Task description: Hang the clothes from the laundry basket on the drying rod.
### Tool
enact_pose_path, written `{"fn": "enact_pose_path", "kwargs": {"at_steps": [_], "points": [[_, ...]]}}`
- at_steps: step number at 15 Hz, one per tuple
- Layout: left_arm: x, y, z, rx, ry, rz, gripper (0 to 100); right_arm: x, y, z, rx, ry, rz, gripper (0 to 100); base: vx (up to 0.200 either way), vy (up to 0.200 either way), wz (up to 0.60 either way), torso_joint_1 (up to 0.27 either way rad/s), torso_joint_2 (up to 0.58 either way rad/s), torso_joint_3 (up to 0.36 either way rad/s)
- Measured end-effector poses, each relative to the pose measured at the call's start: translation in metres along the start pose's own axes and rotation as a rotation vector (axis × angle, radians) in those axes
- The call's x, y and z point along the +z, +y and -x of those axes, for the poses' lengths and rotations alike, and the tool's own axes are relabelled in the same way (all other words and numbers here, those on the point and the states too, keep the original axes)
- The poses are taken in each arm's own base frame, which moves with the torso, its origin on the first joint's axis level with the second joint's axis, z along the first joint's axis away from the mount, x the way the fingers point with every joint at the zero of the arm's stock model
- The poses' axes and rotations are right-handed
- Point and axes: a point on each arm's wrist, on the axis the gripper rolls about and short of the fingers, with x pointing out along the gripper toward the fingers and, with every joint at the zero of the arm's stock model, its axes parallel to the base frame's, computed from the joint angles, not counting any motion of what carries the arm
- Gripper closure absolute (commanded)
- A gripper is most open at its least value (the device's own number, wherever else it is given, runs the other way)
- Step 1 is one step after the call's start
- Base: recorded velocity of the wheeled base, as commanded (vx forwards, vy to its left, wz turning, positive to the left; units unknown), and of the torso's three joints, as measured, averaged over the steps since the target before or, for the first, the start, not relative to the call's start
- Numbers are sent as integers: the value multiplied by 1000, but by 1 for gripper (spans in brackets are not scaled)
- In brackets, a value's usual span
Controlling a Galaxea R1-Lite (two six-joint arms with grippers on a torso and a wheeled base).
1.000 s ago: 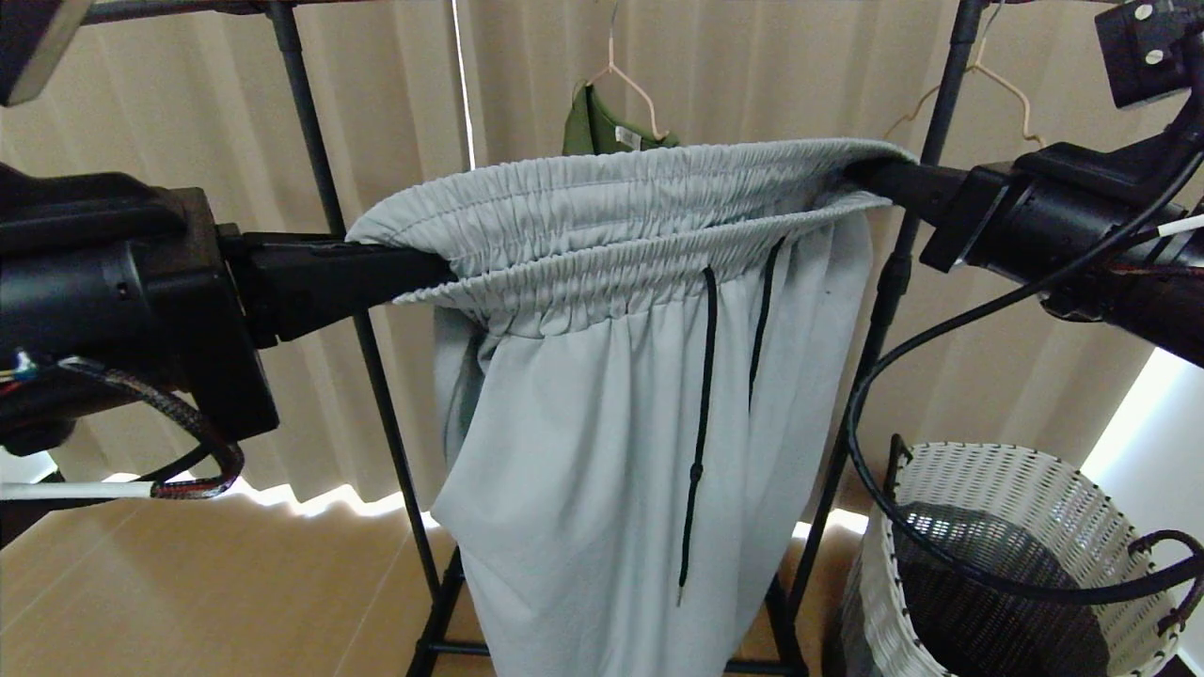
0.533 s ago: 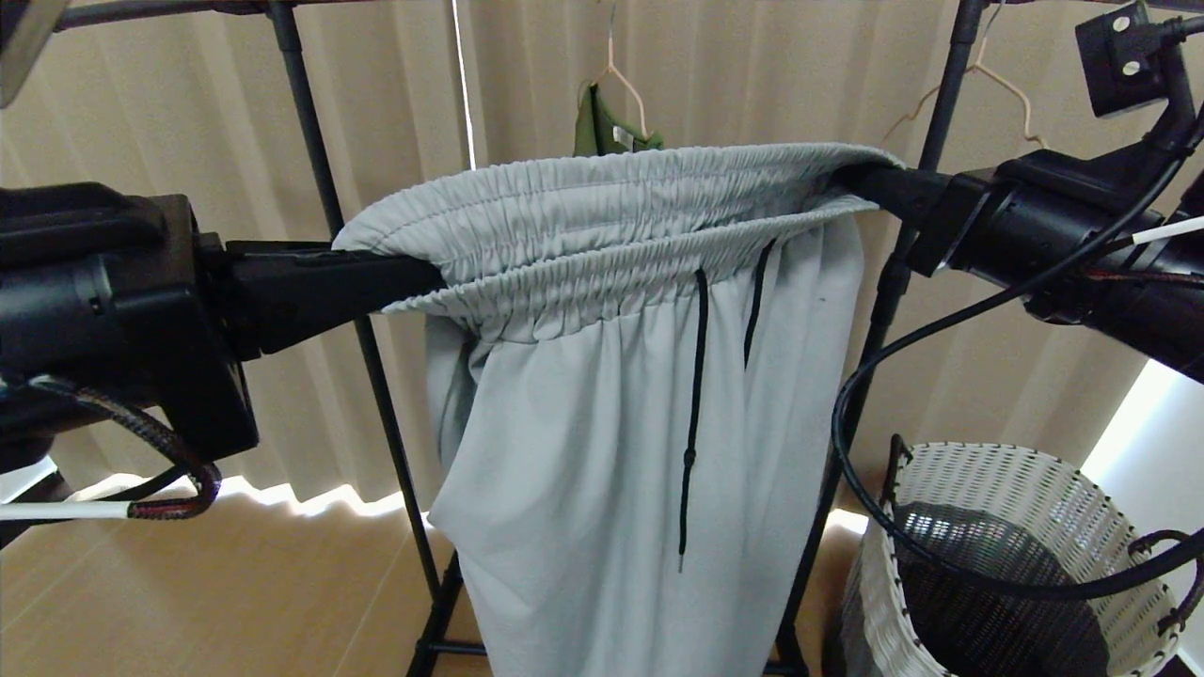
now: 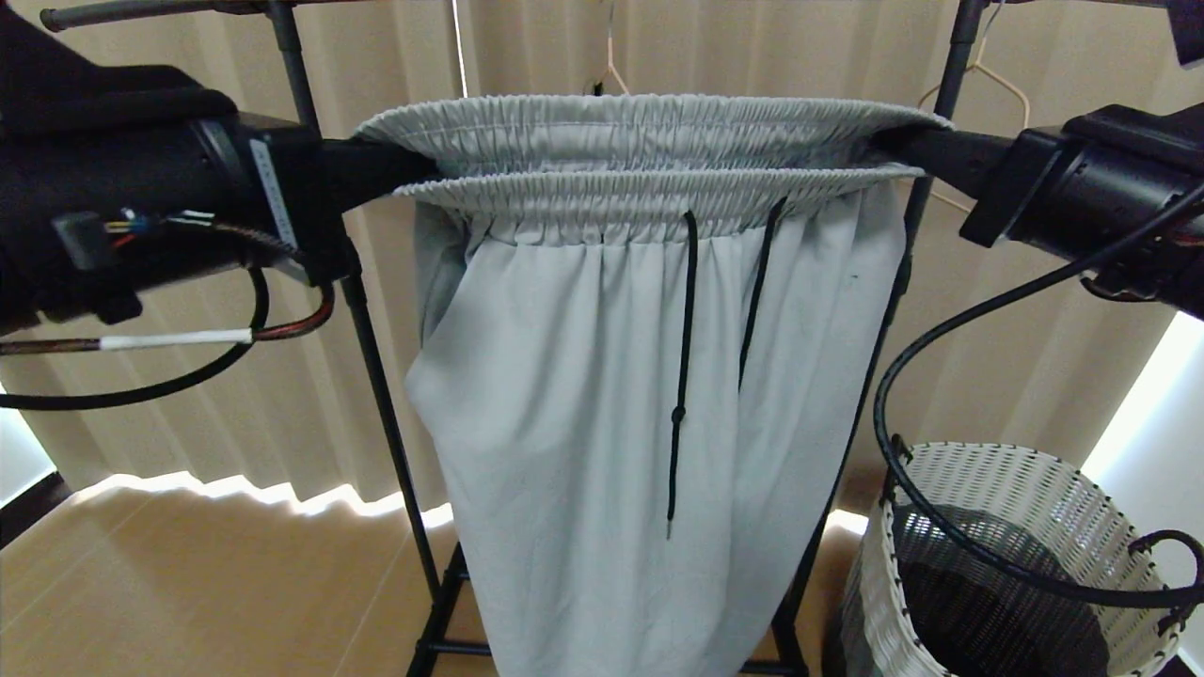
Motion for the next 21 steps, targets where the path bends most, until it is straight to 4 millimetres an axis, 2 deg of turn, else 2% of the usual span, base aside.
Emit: {"fn": "enact_pose_path", "kwargs": {"at_steps": [2,5,9,13,16,21], "points": [[5,3,-18,89,-7,-10,100,8,4,13,5,12,20,100,0,0,0,0,0,0],[1,15,-41,232,-4,-123,100,8,9,34,5,49,58,100,0,0,0,0,0,0],[-7,14,-64,244,-36,-130,100,3,12,50,19,61,91,100,0,0,0,0,0,0],[-14,12,-69,235,-15,-124,100,3,13,52,19,62,90,100,0,0,0,0,0,0],[-26,3,-67,203,22,-96,100,-7,12,54,15,95,82,100,0,0,0,0,0,0],[-22,4,-68,234,14,-95,100,-12,14,65,28,119,70,100,0,0,0,0,0,0]]}}
